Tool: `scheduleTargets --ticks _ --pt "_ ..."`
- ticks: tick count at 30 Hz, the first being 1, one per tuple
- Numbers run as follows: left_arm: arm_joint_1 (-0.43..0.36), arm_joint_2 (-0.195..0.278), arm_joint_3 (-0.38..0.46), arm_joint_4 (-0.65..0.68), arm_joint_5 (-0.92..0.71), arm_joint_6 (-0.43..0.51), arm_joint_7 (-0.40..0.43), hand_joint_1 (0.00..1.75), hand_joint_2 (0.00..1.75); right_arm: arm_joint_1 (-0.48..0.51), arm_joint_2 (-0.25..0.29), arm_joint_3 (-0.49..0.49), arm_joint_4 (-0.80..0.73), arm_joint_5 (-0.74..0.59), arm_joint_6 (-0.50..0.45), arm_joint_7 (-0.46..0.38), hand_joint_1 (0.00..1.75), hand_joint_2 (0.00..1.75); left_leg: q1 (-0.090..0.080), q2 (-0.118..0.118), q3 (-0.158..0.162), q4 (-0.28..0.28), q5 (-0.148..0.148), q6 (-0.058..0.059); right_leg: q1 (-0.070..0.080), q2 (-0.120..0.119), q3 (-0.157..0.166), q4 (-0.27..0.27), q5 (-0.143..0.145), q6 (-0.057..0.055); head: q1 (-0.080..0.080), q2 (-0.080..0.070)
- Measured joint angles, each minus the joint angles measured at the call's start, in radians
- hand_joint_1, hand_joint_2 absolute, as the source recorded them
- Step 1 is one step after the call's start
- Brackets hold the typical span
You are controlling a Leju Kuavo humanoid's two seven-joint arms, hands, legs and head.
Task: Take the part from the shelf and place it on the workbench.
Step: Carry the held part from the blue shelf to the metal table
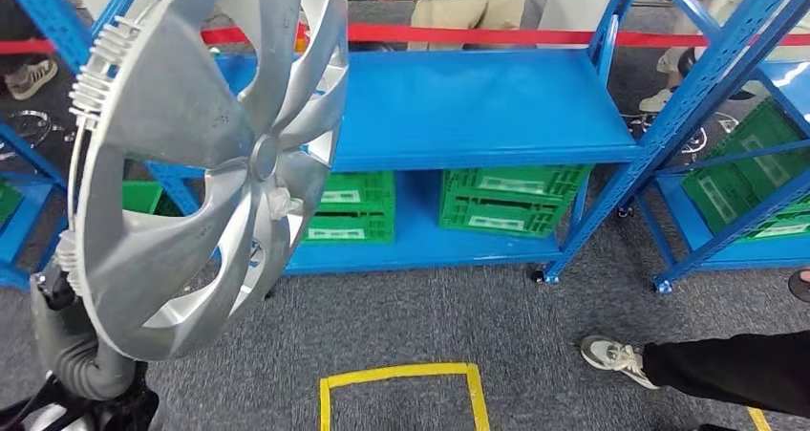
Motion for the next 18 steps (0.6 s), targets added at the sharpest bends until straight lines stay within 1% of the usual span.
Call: scheduleTargets --ticks 1,2,3,4,5,6,7,8,9,10,11,12,13,14,15,16,17,18 --pt "0.001 -0.001 0.0 0.002 0.0 0.0 0.0 1.75 1.75 -0.001 0.0 0.0 0.0 0.0 0.0 0.0 0.0 0.0 0.0 -0.001 -0.019 0.004 0.013 -0.001 0.0 0.0 0.005 0.04 0.002 0.001 0.006 0.0" --pt "0.002 -0.001 0.0 0.003 0.0 0.0 0.0 1.75 1.75 -0.002 0.0 0.0 0.0 0.0 -0.001 0.0 0.0 0.0 -0.001 -0.002 -0.038 0.008 0.024 -0.002 0.0 0.0 0.024 0.047 0.025 0.0 0.011 0.0" --pt "0.002 -0.002 0.0 0.004 0.0 0.0 0.0 1.75 1.75 -0.003 0.0 0.0 0.0 0.0 -0.001 0.0 0.0 0.0 -0.001 -0.003 -0.056 0.013 0.034 -0.004 0.0 0.0 0.06 0.018 0.054 -0.002 0.016 0.0" --pt "0.003 -0.002 0.0 0.005 0.0 0.0 0.0 1.75 1.75 -0.005 -0.001 0.0 0.0 0.001 -0.001 0.0 0.0 0.0 -0.001 -0.003 -0.072 0.02 0.042 -0.007 0.0 0.0 0.113 -0.043 0.074 -0.007 0.021 0.0" --pt "0.003 -0.002 0.001 0.005 0.0 0.0 0.0 1.75 1.75 -0.007 -0.001 0.0 0.0 0.001 -0.001 0.0 0.0 0.0 -0.002 -0.003 -0.085 0.027 0.049 -0.01 0.002 0.0 0.173 -0.126 0.077 -0.012 0.025 0.0" --pt "0.003 -0.002 0.001 0.005 0.0 0.0 0.0 1.75 1.75 -0.009 -0.003 0.0 0.0 0.001 -0.002 0.0 0.0 0.0 -0.003 -0.002 -0.094 0.032 0.056 -0.015 0.003 0.0 0.225 -0.202 0.066 -0.019 0.028 0.0" --pt "0.003 -0.002 0.001 0.005 0.0 0.0 0.0 1.75 1.75 -0.012 -0.004 0.0 0.0 0.001 -0.002 0.0 0.0 0.0 -0.003 0.001 -0.101 0.036 0.064 -0.02 0.006 0.001 0.26 -0.256 0.053 -0.025 0.028 0.0" --pt "0.004 -0.002 0.001 0.005 0.0 0.0 -0.001 1.75 1.75 -0.014 -0.006 0.0 0.0 0.002 -0.003 -0.001 0.0 0.0 -0.003 0.004 -0.107 0.038 0.072 -0.027 0.008 0.002 0.274 -0.286 0.044 -0.03 0.029 0.0" --pt "0.005 -0.002 0.001 0.005 0.0 -0.001 -0.002 1.75 1.75 -0.015 -0.006 0.0 0.0 0.002 -0.003 -0.001 0.0 0.0 -0.003 0.007 -0.113 0.039 0.081 -0.033 0.008 0.003 0.271 -0.294 0.047 -0.036 0.028 0.0" --pt "0.006 -0.002 0.001 0.005 0.0 -0.001 -0.005 1.75 1.75 -0.015 -0.006 0.0 0.0 0.002 -0.003 -0.001 0.0 0.0 -0.002 0.009 -0.121 0.043 0.076 -0.039 0.007 0.001 0.262 -0.295 0.056 -0.042 0.027 0.0" --pt "0.008 -0.002 0.002 0.005 0.0 -0.001 -0.007 1.75 1.75 -0.014 -0.006 0.0 0.0 0.002 -0.003 -0.001 0.0 0.0 0.0 0.01 -0.131 0.06 0.053 -0.044 0.006 -0.001 0.251 -0.298 0.068 -0.049 0.023 0.0" --pt "0.01 -0.002 0.002 0.005 0.0 -0.001 -0.009 1.75 1.75 -0.012 -0.006 0.0 0.0 0.002 -0.002 -0.001 0.0 0.0 0.001 0.01 -0.145 0.094 0.012 -0.048 0.004 -0.003 0.237 -0.3 0.081 -0.055 0.017 0.0" --pt "0.012 -0.003 0.002 0.005 0.0 -0.001 -0.011 1.75 1.75 -0.012 -0.006 0.0 0.0 0.003 -0.002 -0.001 0.0 0.0 0.003 0.011 -0.161 0.147 -0.043 -0.052 0.004 -0.004 0.222 -0.297 0.092 -0.058 0.01 0.0" --pt "0.013 -0.003 0.002 0.005 0.0 -0.002 -0.014 1.75 1.75 -0.011 -0.008 0.0 0.0 0.005 -0.002 -0.001 0.0 0.0 0.005 0.011 -0.177 0.213 -0.093 -0.055 0.004 -0.005 0.203 -0.293 0.104 -0.06 0.003 0.0" --pt "0.015 -0.003 0.002 0.005 0.0 -0.003 -0.015 1.75 1.75 -0.01 -0.009 0.0 0.001 0.007 -0.002 -0.001 0.0 0.0 0.006 0.011 -0.189 0.279 -0.123 -0.058 0.004 -0.006 0.184 -0.289 0.116 -0.059 -0.002 0.0" --pt "0.017 -0.003 0.002 0.005 0.0 -0.004 -0.017 1.75 1.75 -0.009 -0.01 0.0 0.001 0.008 -0.002 -0.001 0.0 0.0 0.007 0.011 -0.191 0.326 -0.126 -0.061 0.004 -0.006 0.163 -0.283 0.128 -0.057 -0.006 0.0" --pt "0.018 -0.003 0.002 0.005 0.0 -0.005 -0.018 1.75 1.75 -0.009 -0.011 0.0 0.001 0.009 -0.002 -0.001 0.0 0.0 0.008 0.011 -0.181 0.346 -0.104 -0.063 0.003 -0.007 0.14 -0.276 0.139 -0.055 -0.01 0.0" --pt "0.018 -0.003 0.002 0.005 0.0 -0.006 -0.018 1.75 1.75 -0.009 -0.012 0.0 0.001 0.01 -0.002 -0.001 0.0 0.0 0.01 0.012 -0.154 0.334 -0.069 -0.065 0.002 -0.007 0.118 -0.268 0.15 -0.052 -0.014 0.0"
